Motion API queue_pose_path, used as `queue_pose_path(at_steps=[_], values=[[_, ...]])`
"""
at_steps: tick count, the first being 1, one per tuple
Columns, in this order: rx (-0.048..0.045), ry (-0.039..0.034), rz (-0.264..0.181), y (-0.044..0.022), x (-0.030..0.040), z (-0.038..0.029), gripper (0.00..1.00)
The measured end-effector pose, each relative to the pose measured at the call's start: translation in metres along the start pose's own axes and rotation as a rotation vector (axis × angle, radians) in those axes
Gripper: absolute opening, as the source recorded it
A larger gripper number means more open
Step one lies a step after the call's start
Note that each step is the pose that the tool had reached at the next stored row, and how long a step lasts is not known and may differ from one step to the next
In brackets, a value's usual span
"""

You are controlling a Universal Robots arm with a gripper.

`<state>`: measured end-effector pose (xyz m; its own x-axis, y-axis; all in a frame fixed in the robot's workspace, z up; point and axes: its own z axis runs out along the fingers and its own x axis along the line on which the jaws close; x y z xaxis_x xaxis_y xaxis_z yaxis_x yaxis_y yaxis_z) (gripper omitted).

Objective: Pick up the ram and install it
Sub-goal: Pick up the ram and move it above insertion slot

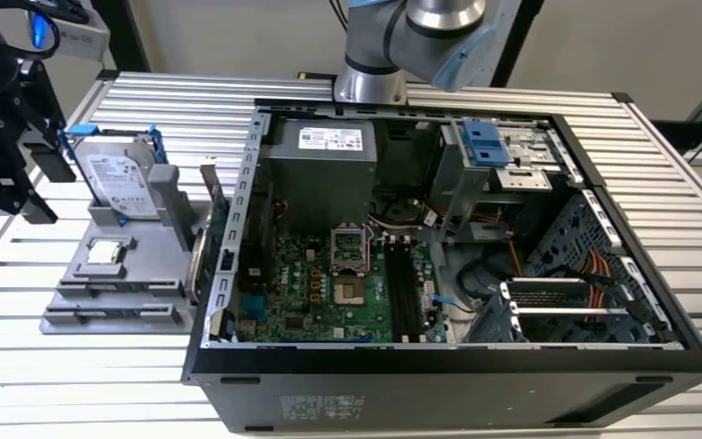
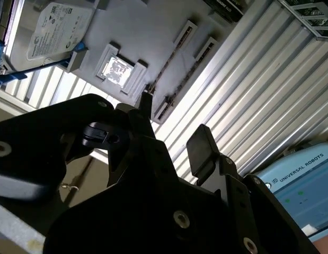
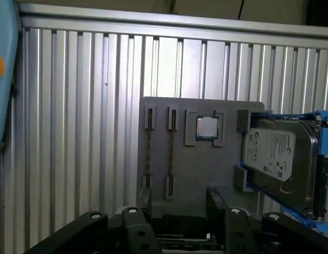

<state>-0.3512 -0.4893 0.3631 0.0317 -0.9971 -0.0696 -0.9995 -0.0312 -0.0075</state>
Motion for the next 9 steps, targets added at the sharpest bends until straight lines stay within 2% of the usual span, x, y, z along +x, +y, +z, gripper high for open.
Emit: queue_pose_path(at_steps=[9], values=[[0.0002,-0.0001,0.000,0.0000,0.0004,0.0050,1.00]])
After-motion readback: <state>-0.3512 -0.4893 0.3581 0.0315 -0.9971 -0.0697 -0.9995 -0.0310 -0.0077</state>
